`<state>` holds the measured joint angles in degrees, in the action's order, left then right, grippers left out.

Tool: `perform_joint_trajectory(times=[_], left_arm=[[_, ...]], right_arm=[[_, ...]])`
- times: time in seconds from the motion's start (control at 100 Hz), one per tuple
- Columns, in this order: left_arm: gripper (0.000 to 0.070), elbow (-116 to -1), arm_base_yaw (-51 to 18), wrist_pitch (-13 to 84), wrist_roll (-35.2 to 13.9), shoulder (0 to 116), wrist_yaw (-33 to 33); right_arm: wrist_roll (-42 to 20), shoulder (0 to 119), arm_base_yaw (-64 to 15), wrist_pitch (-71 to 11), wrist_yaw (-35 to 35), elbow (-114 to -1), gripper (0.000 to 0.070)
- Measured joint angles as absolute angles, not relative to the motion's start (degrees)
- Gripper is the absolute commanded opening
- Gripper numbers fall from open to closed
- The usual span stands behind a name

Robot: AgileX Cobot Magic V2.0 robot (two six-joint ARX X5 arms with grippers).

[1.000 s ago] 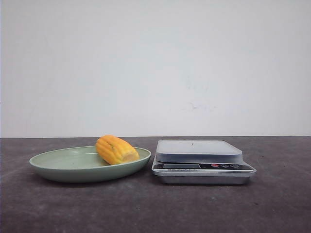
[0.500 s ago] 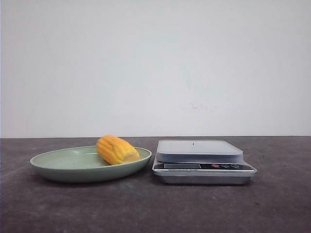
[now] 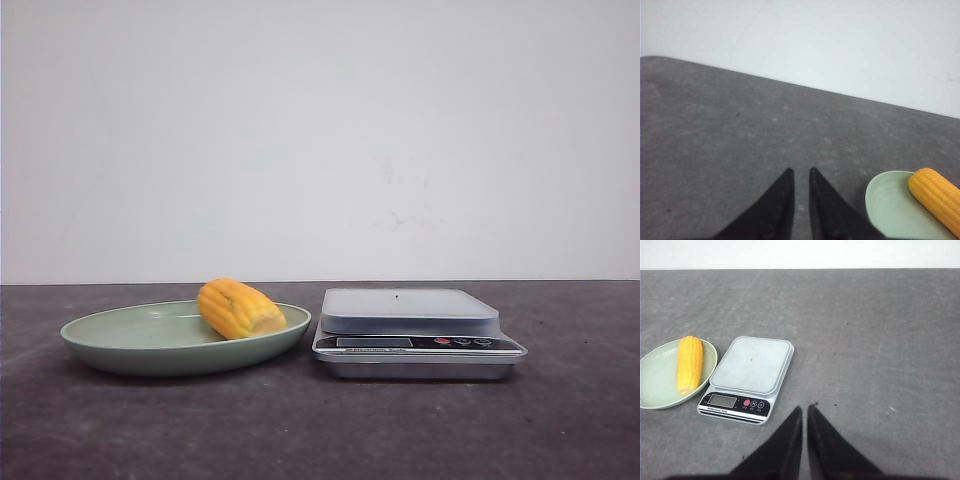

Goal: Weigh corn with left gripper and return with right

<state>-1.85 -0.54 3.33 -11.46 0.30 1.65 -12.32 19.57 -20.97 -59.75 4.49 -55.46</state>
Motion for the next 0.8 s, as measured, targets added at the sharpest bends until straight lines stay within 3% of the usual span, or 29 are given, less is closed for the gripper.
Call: perform_joint_trajectory(times=[0.31, 0.8], left_arm=[[0.0012, -1.8, -0.5, 10.7, -10.1, 0.2, 1.6], [0.0012, -1.8, -0.5, 10.6, -10.0, 0.2, 1.5]], right_arm=[[-12.3, 19.6, -21.0, -59.7, 4.5, -55.5, 0.0011], [-12.3, 19.6, -21.0, -59.7, 4.5, -55.5, 0.0011]])
